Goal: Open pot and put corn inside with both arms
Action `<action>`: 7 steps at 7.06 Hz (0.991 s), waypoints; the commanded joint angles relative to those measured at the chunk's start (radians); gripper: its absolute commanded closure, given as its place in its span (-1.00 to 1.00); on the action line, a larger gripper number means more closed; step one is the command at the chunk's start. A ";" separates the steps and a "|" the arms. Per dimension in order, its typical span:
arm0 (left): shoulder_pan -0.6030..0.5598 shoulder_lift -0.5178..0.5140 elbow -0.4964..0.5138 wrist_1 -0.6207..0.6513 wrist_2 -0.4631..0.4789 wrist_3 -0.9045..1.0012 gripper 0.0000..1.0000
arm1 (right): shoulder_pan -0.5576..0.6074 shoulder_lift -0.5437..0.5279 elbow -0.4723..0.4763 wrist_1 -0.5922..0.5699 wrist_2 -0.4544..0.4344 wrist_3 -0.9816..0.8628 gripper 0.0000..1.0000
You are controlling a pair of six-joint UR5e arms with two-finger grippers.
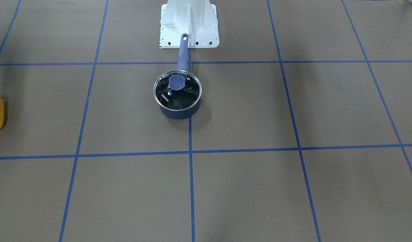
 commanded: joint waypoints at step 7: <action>0.300 -0.491 0.003 0.214 -0.011 -0.503 -0.99 | 0.003 0.046 -0.006 0.003 -0.002 -0.009 -1.00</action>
